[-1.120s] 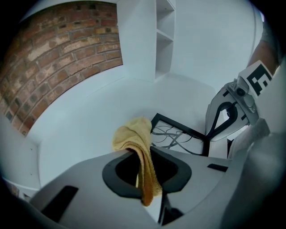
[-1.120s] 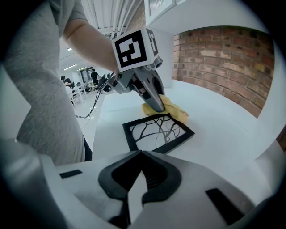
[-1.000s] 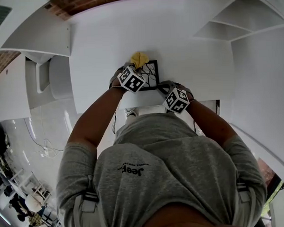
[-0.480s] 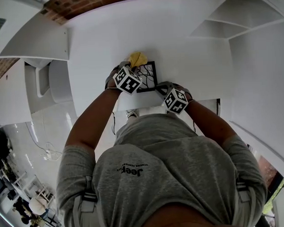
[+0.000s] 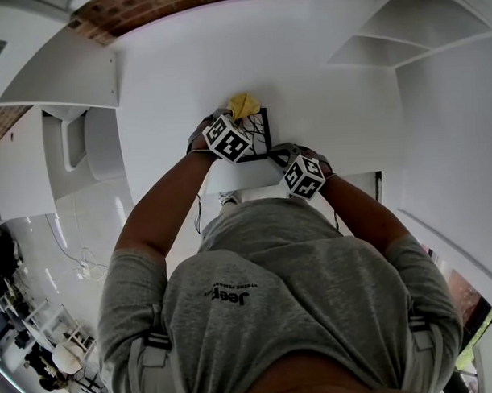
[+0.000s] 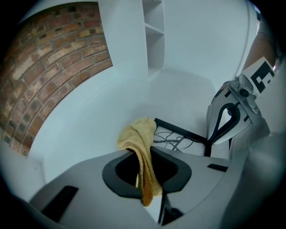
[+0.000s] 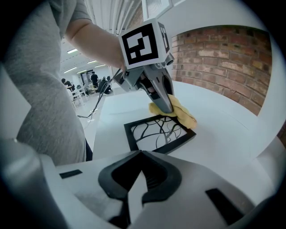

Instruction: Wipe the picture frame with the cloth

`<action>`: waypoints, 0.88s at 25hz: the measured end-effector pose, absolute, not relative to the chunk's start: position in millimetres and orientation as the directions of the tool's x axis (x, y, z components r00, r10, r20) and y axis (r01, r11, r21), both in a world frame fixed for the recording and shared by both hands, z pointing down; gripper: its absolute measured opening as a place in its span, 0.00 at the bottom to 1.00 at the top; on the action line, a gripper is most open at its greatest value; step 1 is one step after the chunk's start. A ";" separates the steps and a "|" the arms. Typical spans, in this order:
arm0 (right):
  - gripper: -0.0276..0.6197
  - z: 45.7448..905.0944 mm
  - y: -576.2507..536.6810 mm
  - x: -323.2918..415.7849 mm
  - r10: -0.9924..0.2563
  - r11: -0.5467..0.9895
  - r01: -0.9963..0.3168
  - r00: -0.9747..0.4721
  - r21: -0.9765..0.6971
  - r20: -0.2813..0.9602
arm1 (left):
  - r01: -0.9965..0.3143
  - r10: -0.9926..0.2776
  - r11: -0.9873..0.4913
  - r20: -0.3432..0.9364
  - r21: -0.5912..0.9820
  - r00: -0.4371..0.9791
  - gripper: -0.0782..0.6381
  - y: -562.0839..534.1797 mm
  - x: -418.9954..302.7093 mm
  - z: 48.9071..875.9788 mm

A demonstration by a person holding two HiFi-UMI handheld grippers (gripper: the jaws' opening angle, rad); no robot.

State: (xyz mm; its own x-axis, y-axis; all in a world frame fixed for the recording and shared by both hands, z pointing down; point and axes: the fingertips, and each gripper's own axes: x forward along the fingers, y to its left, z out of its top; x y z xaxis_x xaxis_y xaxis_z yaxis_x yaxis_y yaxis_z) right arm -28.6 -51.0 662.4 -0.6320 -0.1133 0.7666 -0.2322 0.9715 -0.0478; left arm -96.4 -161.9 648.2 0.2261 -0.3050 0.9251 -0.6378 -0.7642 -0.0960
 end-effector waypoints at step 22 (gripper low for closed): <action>0.05 664.2 -49.4 -28.0 -0.096 0.976 -0.212 -0.643 -0.057 0.760 | -0.508 -0.232 -0.860 0.922 -0.045 0.311 0.20 -159.4 -4.8 647.0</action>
